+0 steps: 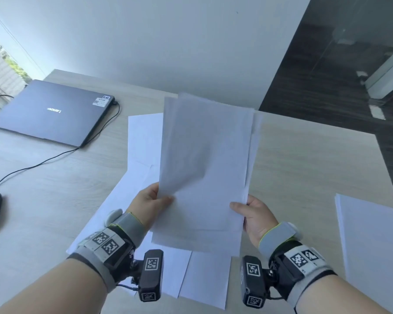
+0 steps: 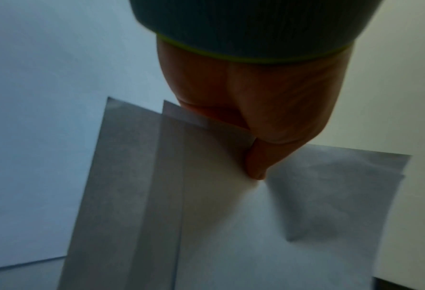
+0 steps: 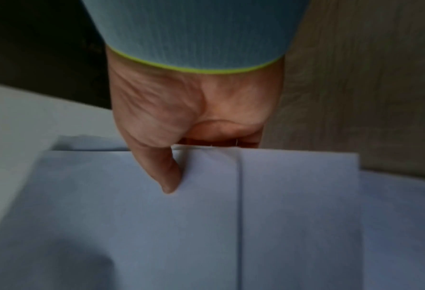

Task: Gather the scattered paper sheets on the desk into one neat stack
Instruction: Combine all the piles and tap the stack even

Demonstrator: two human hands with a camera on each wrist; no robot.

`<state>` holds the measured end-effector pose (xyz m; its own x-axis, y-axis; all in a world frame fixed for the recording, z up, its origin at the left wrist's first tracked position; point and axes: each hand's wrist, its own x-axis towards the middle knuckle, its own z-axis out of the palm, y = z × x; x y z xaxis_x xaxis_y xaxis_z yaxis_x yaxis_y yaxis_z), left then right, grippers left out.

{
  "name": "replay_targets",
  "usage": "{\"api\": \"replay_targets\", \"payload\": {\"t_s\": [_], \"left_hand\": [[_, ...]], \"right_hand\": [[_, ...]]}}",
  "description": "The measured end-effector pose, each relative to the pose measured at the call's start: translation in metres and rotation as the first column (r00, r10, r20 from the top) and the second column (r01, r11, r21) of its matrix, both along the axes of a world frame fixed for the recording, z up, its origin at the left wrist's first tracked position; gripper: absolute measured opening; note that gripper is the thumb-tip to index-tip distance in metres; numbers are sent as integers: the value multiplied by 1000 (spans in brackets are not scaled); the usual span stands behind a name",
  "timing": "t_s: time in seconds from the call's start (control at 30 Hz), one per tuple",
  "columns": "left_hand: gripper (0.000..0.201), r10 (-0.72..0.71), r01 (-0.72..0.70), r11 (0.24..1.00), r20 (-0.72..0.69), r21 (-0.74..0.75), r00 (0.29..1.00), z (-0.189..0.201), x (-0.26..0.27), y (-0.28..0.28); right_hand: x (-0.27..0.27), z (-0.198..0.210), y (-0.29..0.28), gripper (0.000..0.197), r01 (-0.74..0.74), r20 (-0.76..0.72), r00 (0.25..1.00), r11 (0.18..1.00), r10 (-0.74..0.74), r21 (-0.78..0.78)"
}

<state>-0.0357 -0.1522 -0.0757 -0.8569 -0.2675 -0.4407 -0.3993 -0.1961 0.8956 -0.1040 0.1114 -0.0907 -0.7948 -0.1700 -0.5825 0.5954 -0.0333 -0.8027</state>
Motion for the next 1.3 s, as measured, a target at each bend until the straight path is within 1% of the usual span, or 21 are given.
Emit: {"api": "replay_targets", "payload": {"t_s": [0.07, 0.13, 0.23, 0.3, 0.33, 0.37, 0.43, 0.47, 0.53, 0.6, 0.67, 0.7, 0.73, 0.8, 0.87, 0.9, 0.93, 0.97, 1.1, 1.23, 1.3], "left_hand": [[28, 5, -6, 1000, -53, -9, 999, 11, -6, -3], [29, 10, -13, 999, -87, -39, 996, 22, -11, -7], [36, -1, -7, 997, -92, -80, 996, 32, -10, -9], [47, -39, 30, 995, -86, -97, 996, 34, -6, -8], [47, -53, 45, 994, -74, -103, 996, 36, -4, -4], [41, -60, 53, 992, -59, -116, 996, 34, -3, -1], [19, -85, 79, 979, -23, -190, 996, 33, 1, 4], [18, -79, 79, 963, 9, -258, 997, 33, 3, 4], [16, -38, 71, 902, 87, -427, 996, 18, 5, -6], [35, 35, 135, 788, 262, -600, 964, 1, 9, -28], [61, 169, 244, 671, 465, -700, 869, -14, 16, -54], [75, 219, 296, 637, 536, -711, 815, -19, 21, -67], [89, 252, 333, 622, 583, -709, 772, -22, 27, -78], [109, 274, 376, 617, 637, -691, 721, -28, 37, -93], [115, 272, 439, 597, 684, -671, 677, -32, 44, -97], [116, 268, 475, 576, 702, -666, 660, -34, 46, -96], [115, 262, 500, 560, 714, -661, 649, -35, 47, -95], [112, 260, 505, 557, 715, -660, 649, -36, 47, -94], [95, 219, 494, 584, 712, -644, 668, -35, 42, -81], [78, 166, 488, 597, 693, -637, 702, -37, 42, -56], [70, 142, 494, 588, 683, -640, 716, -37, 43, -44]], "right_hand": [[-8, 17, -1, 13, 6, -118, 993, 1000, -4, 16], [-13, 30, -2, 14, 17, -215, 977, 998, -3, 64], [-13, 35, -1, 6, -25, -259, 964, 990, 60, 136], [-8, 36, -2, 10, -80, -240, 964, 984, 117, 159], [-5, 36, -2, 21, -94, -234, 963, 981, 133, 169], [-1, 33, -1, 29, -100, -231, 963, 979, 141, 179], [4, 32, -2, 21, -61, -233, 967, 979, 107, 196], [5, 29, -2, 15, -12, -226, 973, 983, 54, 185], [4, 17, 2, 17, 103, -171, 982, 982, -74, 161], [3, 4, 9, 20, 146, -103, 987, 969, -127, 202], [4, -8, 18, 20, 96, -32, 995, 959, -91, 268], [6, -13, 22, 19, 69, 9, 997, 952, -76, 299], [8, -19, 27, 18, 49, 38, 997, 942, -66, 331], [14, -31, 35, 14, 11, 70, 997, 914, -43, 406], [21, -40, 39, 5, -45, 81, 997, 860, 4, 508], [26, -42, 39, 8, -77, 89, 995, 827, 33, 557], [31, -43, 37, 17, -110, 100, 993, 793, 62, 599], [35, -42, 34, 20, -127, 106, 991, 774, 78, 620], [43, -33, 13, 38, -103, 79, 995, 787, 68, 608], [47, -29, -8, 21, -135, 103, 990, 805, 93, 577], [48, -30, -15, 21, -157, 109, 987, 813, 116, 561]]}}
